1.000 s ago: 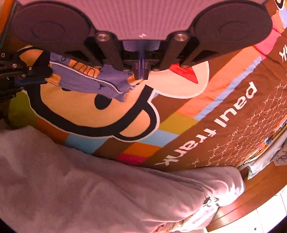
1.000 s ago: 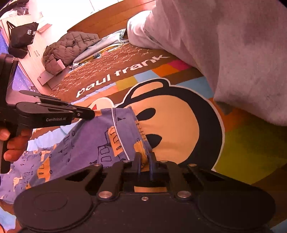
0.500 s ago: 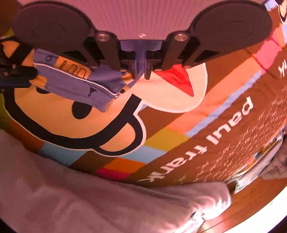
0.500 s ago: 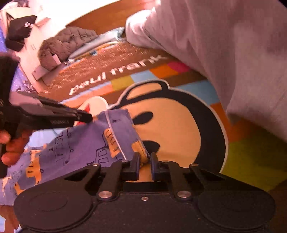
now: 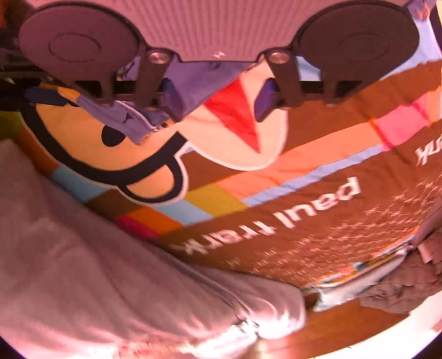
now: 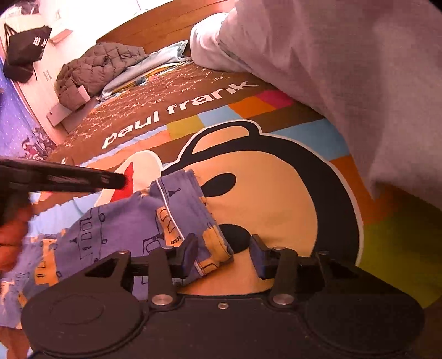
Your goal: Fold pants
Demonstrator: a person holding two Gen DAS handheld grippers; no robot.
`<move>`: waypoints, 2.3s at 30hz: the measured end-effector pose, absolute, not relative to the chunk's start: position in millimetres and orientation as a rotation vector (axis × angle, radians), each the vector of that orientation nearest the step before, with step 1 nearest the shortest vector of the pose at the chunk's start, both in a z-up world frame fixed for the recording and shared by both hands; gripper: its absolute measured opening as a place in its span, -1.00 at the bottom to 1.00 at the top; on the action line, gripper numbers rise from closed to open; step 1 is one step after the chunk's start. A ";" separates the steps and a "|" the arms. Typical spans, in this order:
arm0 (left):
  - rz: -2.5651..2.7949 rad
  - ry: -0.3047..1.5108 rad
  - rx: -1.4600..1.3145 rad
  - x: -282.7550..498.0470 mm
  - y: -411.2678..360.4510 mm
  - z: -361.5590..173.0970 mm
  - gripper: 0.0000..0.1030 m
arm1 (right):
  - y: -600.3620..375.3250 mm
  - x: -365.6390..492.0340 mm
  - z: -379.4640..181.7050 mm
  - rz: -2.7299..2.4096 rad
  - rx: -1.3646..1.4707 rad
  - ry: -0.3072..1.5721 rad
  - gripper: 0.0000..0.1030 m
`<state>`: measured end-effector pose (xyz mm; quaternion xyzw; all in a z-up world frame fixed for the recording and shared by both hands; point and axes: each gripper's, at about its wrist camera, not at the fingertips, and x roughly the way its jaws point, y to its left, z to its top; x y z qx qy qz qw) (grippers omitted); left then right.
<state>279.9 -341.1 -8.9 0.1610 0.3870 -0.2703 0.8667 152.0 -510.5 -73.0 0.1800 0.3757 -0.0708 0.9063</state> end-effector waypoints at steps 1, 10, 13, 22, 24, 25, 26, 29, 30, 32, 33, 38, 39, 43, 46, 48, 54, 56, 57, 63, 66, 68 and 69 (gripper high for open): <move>-0.559 0.808 0.343 274.0 -330.3 -6.8 0.26 | -507.1 153.8 -72.7 -0.150 0.351 0.777 -0.11; -0.442 0.867 0.381 212.8 -196.3 -9.4 0.39 | -480.3 158.7 -49.8 -0.228 0.187 0.729 0.69; -0.404 0.873 0.415 198.8 -144.3 -4.8 0.47 | -452.2 158.7 -38.1 -0.156 0.095 0.664 0.97; -0.293 0.854 0.397 228.7 -22.1 29.1 0.50 | -356.1 168.5 -37.0 0.192 0.018 0.700 0.98; -0.300 0.861 0.387 245.2 -11.4 29.8 0.48 | -337.8 170.5 -35.2 0.248 -0.030 0.680 0.98; -0.313 0.867 0.377 255.8 -10.0 28.9 0.44 | -332.6 171.6 -33.9 0.268 -0.051 0.672 0.98; -0.332 0.874 0.368 266.0 -10.4 26.7 0.41 | -328.0 174.1 -33.2 0.282 -0.069 0.670 0.98; -0.394 0.906 0.335 291.2 -16.7 16.0 0.38 | -321.6 189.3 -30.1 0.319 -0.086 0.682 0.94; -0.413 0.925 0.323 299.3 -20.4 10.7 0.38 | -321.3 196.9 -29.1 0.342 -0.085 0.687 0.91; -0.448 0.967 0.321 313.1 -31.6 -2.4 0.38 | -318.1 216.9 -27.3 0.390 -0.099 0.710 0.82; -0.467 0.983 0.332 319.3 -36.3 -8.1 0.38 | -314.8 228.6 -27.3 0.423 -0.117 0.723 0.79; -0.486 1.043 0.388 334.4 -54.4 -27.3 -0.38 | -295.3 270.5 -28.5 0.559 -0.137 0.805 0.28; -0.490 1.045 0.405 334.8 -56.7 -29.7 -0.48 | -290.3 277.0 -30.2 0.600 -0.107 0.833 0.22; -0.497 1.033 0.408 335.2 -56.9 -27.5 -0.86 | -257.7 281.6 -33.7 0.679 -0.206 0.843 -0.08; -0.494 1.007 0.405 331.9 -55.8 -21.8 -0.89 | -237.7 282.0 -40.4 0.680 -0.322 0.853 -0.34; -0.490 0.991 0.378 332.8 -52.5 -16.2 -0.90 | -233.4 282.3 -42.5 0.688 -0.333 0.863 -0.54; -0.479 0.929 0.327 332.6 -44.0 -1.9 -0.90 | -236.2 288.4 -30.0 0.640 -0.329 0.805 -0.96; -0.466 0.923 0.307 335.6 -40.9 -3.4 -0.90 | -236.9 295.1 -26.6 0.624 -0.307 0.792 -0.96; -0.458 0.932 0.300 338.2 -40.3 -6.6 -0.90 | -236.7 299.7 -27.5 0.621 -0.290 0.802 -0.96; -0.386 0.978 0.332 344.4 -44.5 -30.3 -0.58 | -245.3 311.0 -44.5 0.590 -0.237 0.862 -0.54; -0.318 0.952 0.336 341.2 -41.6 -19.9 -0.18 | -278.6 298.0 -26.7 0.542 -0.167 0.853 -0.33; -0.293 0.932 0.311 337.6 -40.2 -9.0 -0.09 | -305.6 283.6 -15.8 0.476 -0.181 0.827 0.03; -0.296 0.928 0.291 335.9 -41.2 -3.8 -0.07 | -323.0 273.9 -11.1 0.427 -0.196 0.812 0.13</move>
